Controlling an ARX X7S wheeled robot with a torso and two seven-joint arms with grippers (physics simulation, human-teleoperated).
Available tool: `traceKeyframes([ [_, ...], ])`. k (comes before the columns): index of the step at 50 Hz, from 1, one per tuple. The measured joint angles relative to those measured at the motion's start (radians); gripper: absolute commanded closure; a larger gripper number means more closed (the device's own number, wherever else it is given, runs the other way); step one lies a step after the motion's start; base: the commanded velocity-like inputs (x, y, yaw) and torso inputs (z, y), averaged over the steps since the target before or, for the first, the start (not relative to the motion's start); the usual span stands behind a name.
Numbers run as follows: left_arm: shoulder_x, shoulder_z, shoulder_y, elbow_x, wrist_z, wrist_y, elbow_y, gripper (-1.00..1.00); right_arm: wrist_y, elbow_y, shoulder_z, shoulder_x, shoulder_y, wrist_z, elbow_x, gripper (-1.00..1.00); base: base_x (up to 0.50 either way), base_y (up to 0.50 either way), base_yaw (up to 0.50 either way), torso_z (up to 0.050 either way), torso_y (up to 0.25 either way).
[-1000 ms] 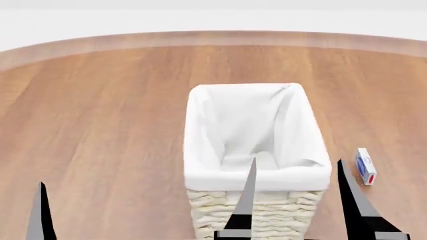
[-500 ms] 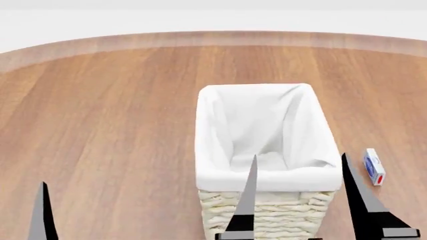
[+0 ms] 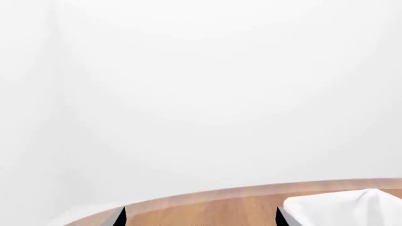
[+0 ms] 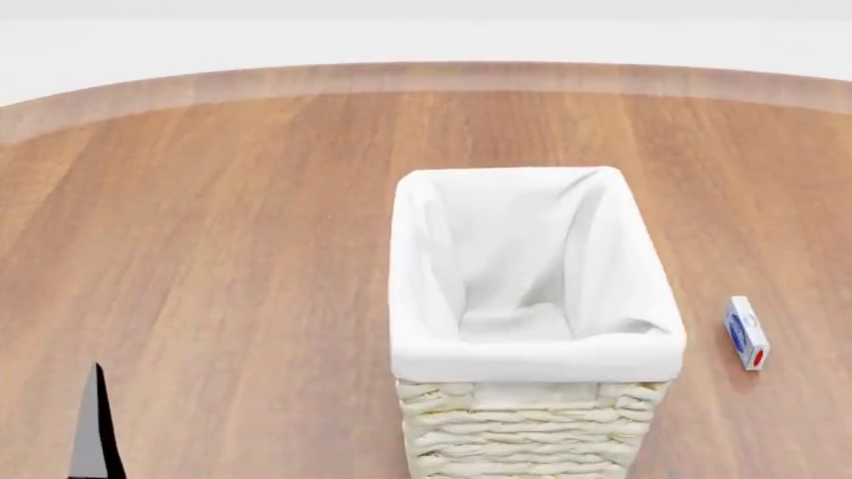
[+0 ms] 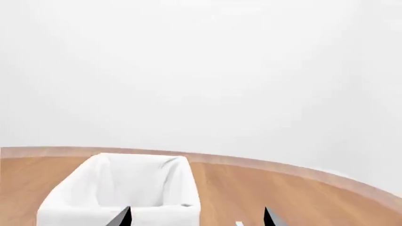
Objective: Pick up the alphabet soup and put it in the basket.
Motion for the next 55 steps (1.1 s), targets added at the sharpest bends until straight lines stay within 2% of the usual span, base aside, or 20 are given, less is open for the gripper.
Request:
traceKeyframes([
  [10,-0.018,-0.006,-0.007,-0.013,-0.024,0.000,-0.013,-1.00,-0.312,0.195,0.060,-0.077,-0.180,-0.057,-0.039,-1.00,0.00,0.00,0.00,0.000,0.000],
  [21,-0.034,-0.003,-0.014,-0.022,-0.047,0.002,-0.026,-1.00,-0.525,0.383,0.081,-0.135,-0.252,-0.088,-0.063,-1.00,0.00,0.00,0.00,0.000,0.000],
  [55,-0.069,0.013,-0.018,-0.048,-0.096,-0.007,-0.026,-1.00,-0.757,0.779,0.042,-0.197,-0.182,-0.077,-0.097,-1.00,0.00,0.00,0.00,0.000,0.000],
])
